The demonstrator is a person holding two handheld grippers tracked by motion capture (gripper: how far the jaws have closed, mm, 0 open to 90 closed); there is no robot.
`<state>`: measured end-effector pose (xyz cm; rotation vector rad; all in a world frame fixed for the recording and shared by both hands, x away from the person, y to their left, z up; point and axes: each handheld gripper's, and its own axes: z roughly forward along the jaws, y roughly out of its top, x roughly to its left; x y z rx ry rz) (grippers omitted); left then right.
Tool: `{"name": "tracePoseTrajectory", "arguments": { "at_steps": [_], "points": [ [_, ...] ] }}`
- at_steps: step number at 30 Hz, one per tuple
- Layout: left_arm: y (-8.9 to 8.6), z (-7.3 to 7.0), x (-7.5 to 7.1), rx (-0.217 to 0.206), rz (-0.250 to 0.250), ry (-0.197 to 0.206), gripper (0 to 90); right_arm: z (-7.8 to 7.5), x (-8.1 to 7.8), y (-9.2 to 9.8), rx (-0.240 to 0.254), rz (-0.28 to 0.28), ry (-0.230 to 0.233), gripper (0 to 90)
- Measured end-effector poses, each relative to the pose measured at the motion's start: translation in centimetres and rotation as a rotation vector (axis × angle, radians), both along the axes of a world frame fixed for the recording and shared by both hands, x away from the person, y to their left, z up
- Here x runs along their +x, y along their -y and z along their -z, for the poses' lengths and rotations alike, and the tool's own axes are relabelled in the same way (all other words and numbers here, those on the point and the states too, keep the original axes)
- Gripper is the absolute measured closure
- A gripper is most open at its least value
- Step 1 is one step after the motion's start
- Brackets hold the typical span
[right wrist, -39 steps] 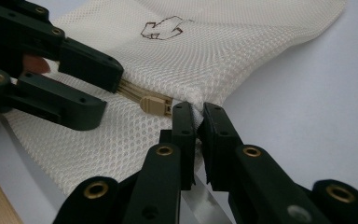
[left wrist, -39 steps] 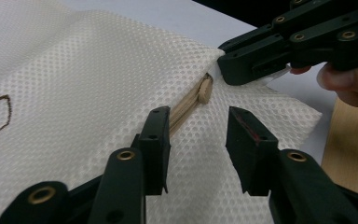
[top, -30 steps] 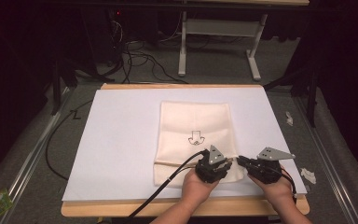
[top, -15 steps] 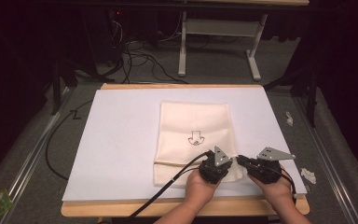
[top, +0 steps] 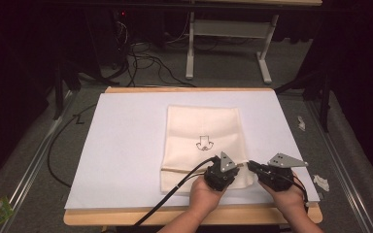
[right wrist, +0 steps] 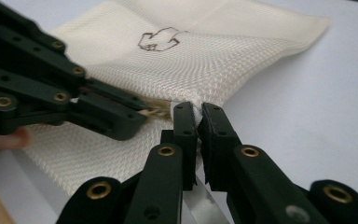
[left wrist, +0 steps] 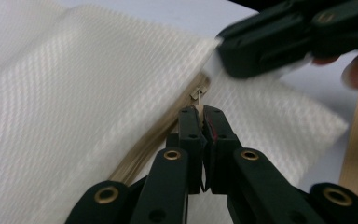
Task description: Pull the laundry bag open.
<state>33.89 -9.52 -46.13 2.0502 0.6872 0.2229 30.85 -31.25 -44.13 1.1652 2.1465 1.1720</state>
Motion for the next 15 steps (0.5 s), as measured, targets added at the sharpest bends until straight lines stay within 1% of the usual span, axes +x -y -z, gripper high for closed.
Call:
{"name": "tracePoseTrajectory", "arguments": {
  "at_steps": [2,5,8,10,12,13,14,15],
  "points": [
    [-0.9,0.2,0.2,0.010,-0.020,-0.009,87.7,0.0,0.2,0.7,0.028,0.022,-0.008,86.7],
    [-2.6,0.5,0.2,0.018,-0.040,-0.017,87.7,0.1,0.3,1.5,0.041,0.038,-0.011,86.6],
    [-4.3,0.5,0.1,0.029,-0.051,-0.021,87.7,0.1,0.2,1.6,0.045,0.042,-0.014,86.5],
    [-5.6,0.5,0.1,0.036,-0.059,-0.025,87.6,0.1,0.2,1.5,0.035,0.036,-0.005,86.5],
    [-7.1,0.6,0.1,0.043,-0.076,-0.036,87.6,0.1,0.2,1.6,0.036,0.041,-0.008,86.5],
    [-7.9,0.7,0.2,0.053,-0.084,-0.048,87.6,0.1,0.2,1.6,0.032,0.043,-0.008,86.5],
    [-7.9,0.7,0.2,0.053,-0.084,-0.048,87.6,0.1,0.2,1.6,0.032,0.047,-0.009,86.5],
    [-9.5,0.9,0.2,0.067,-0.104,-0.066,87.6,0.1,0.2,1.7,0.031,0.046,-0.009,86.5]
  ]
}}
